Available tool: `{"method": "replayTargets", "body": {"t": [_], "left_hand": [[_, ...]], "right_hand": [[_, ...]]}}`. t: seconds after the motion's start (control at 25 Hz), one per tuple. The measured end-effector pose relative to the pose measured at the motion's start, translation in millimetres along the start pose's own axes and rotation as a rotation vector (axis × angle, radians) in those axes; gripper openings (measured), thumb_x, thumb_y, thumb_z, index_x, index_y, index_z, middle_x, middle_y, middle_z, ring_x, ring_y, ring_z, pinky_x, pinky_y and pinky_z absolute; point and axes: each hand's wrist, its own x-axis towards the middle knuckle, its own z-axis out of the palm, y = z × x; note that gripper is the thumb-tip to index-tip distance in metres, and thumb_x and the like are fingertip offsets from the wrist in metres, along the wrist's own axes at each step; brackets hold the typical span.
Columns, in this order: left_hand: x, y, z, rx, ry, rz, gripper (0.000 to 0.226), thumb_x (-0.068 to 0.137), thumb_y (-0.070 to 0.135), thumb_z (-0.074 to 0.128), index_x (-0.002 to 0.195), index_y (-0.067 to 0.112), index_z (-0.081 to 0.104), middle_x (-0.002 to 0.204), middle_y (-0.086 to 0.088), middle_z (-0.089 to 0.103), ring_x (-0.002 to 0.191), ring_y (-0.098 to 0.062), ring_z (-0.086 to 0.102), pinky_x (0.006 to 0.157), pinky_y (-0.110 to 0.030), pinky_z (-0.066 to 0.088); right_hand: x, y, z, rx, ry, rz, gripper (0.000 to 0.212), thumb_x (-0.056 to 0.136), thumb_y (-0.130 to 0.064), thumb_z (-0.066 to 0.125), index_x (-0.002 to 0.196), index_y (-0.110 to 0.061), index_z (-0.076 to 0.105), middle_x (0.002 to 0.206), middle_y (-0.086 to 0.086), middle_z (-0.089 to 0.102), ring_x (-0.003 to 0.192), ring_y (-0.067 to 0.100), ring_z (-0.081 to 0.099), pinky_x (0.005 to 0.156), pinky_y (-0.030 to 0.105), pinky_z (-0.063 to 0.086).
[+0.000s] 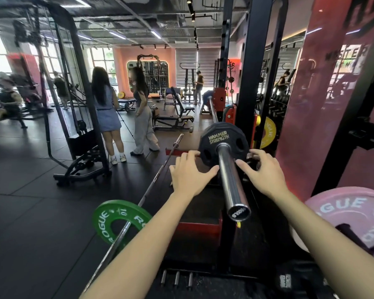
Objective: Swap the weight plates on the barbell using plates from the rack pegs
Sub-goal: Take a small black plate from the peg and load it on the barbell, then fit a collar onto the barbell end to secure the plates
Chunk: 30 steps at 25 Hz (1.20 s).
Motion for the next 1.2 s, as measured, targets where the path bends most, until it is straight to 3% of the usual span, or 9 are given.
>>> {"method": "replayTargets", "body": {"t": [0.2,0.56,0.88,1.08,1.2], "left_hand": [[-56,10,-33,0.014,-0.109,0.077,0.073,0.069,0.083,0.048,0.125,0.036,0.049,0.117,0.009,0.056,0.115,-0.018,0.05,0.095,-0.044,0.036],[-139,53,-77,0.096,-0.071,0.105,0.072,0.074,0.083,0.044,0.126,0.034,0.051,0.12,0.006,0.056,0.117,-0.021,0.049,0.098,-0.047,0.037],[-225,164,-78,0.157,-0.019,0.186,0.075,0.074,0.082,0.037,0.128,0.032,0.052,0.121,0.004,0.056,0.118,-0.022,0.048,0.095,-0.046,0.035],[-271,242,-52,0.145,-0.079,0.266,0.071,0.078,0.078,0.043,0.13,0.031,0.051,0.125,0.003,0.054,0.119,-0.022,0.045,0.095,-0.046,0.034],[-283,285,-33,0.129,-0.114,0.33,0.074,0.078,0.079,0.041,0.134,0.031,0.049,0.128,0.003,0.053,0.119,-0.022,0.045,0.094,-0.045,0.035]], "right_hand": [[-65,-20,-27,-0.01,-0.001,0.023,0.065,0.08,-0.068,0.056,0.129,-0.025,0.053,0.122,0.002,0.061,0.115,0.021,0.052,0.092,0.039,0.044],[-153,-32,-92,-0.041,-0.019,-0.006,0.064,0.082,-0.064,0.056,0.132,-0.025,0.052,0.125,0.002,0.061,0.118,0.023,0.05,0.093,0.039,0.043],[-232,14,-219,-0.203,0.014,-0.057,0.058,0.086,-0.062,0.054,0.131,-0.026,0.049,0.122,0.003,0.057,0.114,0.027,0.048,0.086,0.041,0.045],[-271,58,-291,-0.259,0.091,0.011,0.063,0.087,-0.061,0.054,0.136,-0.022,0.047,0.133,0.003,0.054,0.124,0.027,0.044,0.097,0.043,0.041],[-285,80,-331,-0.305,0.167,0.051,0.062,0.086,-0.058,0.055,0.135,-0.021,0.049,0.132,0.005,0.055,0.121,0.028,0.046,0.096,0.043,0.04]]}}
